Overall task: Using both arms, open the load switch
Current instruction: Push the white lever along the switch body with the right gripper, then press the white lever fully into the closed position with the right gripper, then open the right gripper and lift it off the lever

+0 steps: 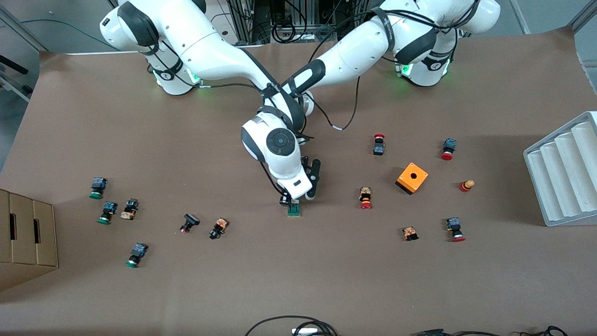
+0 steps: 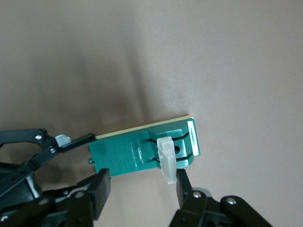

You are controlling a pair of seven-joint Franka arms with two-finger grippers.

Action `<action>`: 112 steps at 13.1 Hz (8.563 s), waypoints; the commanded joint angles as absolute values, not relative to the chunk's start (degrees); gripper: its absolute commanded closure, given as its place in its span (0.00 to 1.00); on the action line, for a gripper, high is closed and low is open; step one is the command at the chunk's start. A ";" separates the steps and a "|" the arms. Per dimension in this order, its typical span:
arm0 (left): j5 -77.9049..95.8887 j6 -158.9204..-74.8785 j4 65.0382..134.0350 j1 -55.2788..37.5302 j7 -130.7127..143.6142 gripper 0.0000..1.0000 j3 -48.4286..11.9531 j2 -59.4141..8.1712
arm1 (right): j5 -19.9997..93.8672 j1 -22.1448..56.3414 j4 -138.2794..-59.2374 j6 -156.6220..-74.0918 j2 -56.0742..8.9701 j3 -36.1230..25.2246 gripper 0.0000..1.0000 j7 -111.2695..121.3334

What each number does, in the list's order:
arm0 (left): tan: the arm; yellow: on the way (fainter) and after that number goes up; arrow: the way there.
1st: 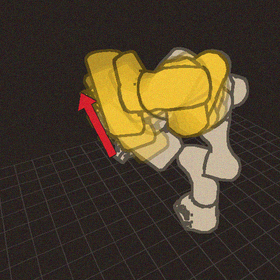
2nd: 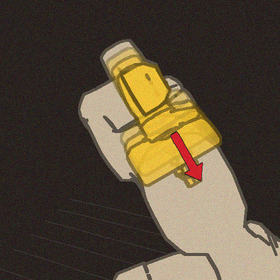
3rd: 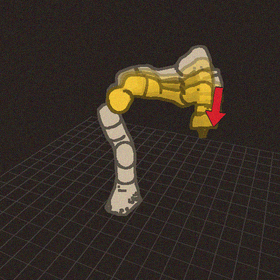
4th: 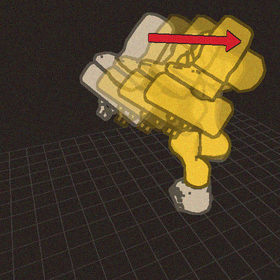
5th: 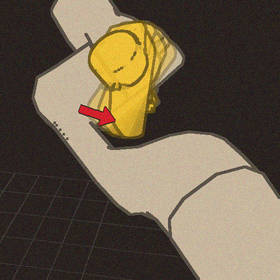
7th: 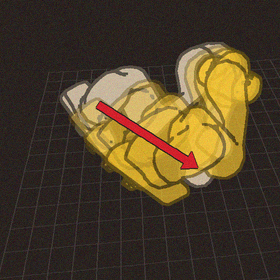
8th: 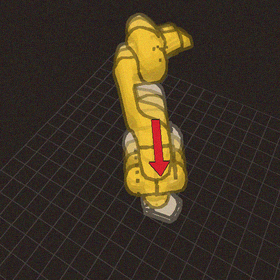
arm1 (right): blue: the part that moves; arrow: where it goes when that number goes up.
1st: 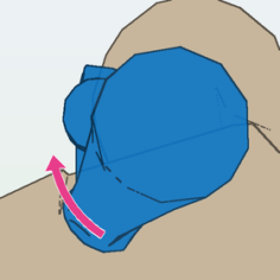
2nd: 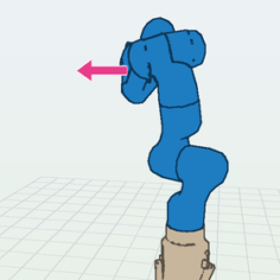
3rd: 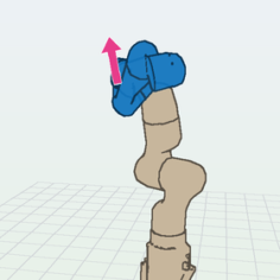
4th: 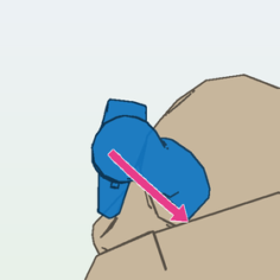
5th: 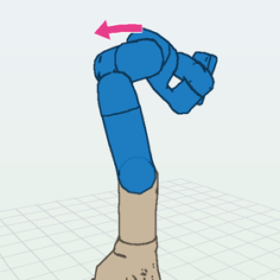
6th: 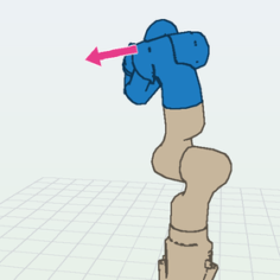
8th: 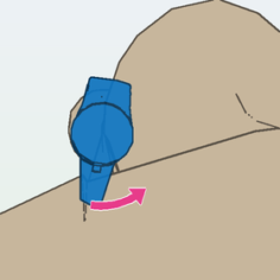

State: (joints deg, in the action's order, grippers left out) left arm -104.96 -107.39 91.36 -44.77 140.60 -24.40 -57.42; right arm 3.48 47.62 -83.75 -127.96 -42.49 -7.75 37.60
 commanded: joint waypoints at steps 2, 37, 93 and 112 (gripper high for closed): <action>-105.12 -106.61 91.05 -45.62 141.50 0.73 -23.99 -58.18 | 3.34 48.60 -85.60 -126.39 -40.61 -7.82 0.36 37.27; -105.03 -106.61 91.05 -45.62 141.50 0.73 -23.99 -58.18 | 3.52 50.80 -90.00 -126.65 -38.76 -7.65 0.38 35.95; -105.03 -106.70 90.97 -45.62 141.50 0.72 -23.99 -58.18 | 3.16 51.77 -89.65 -134.03 -43.68 -7.82 0.40 33.22; -104.59 -106.61 90.79 -45.62 141.33 0.31 -24.08 -58.10 | 4.04 49.66 -89.30 -119.54 -29.54 -9.23 0.00 20.39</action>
